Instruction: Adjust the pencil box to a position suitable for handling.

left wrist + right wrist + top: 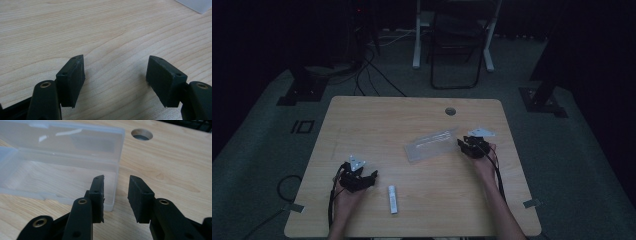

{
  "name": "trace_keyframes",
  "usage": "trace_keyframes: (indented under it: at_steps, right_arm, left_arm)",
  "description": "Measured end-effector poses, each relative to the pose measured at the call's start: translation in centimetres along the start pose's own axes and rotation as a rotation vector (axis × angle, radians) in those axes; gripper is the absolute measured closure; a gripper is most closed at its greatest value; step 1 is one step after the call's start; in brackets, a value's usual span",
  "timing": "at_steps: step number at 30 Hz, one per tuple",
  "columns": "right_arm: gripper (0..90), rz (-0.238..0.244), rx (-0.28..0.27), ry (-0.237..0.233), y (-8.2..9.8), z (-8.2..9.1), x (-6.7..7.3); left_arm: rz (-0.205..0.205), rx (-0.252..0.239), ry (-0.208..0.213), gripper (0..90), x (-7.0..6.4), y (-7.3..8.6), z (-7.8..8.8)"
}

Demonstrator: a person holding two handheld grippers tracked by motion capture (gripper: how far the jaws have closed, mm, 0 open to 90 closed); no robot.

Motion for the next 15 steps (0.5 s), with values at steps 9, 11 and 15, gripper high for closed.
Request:
trace_keyframes:
  at_steps: [9,11,15]
  right_arm:
    - [66.3,-0.009,0.033,-0.02,-0.2,-1.5,0.1]
    - [66.5,-0.014,0.034,-0.024,-0.2,-1.7,0.2]
    - [68.4,-0.025,0.058,-0.019,0.1,-2.1,0.2]
  left_arm:
    - [0.0,0.0,0.0,31.6,0.0,0.0,0.0]
    - [0.0,0.0,0.0,31.6,0.0,0.0,0.0]
    - [-0.001,0.0,0.002,31.5,0.0,0.0,0.0]
Point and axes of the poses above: each handheld gripper's, and its own axes: z roughly backward along the jaws, y roughly out of its underside, x roughly to its left, the point moved 1 cm from there along -z, roughly forward along the jaws
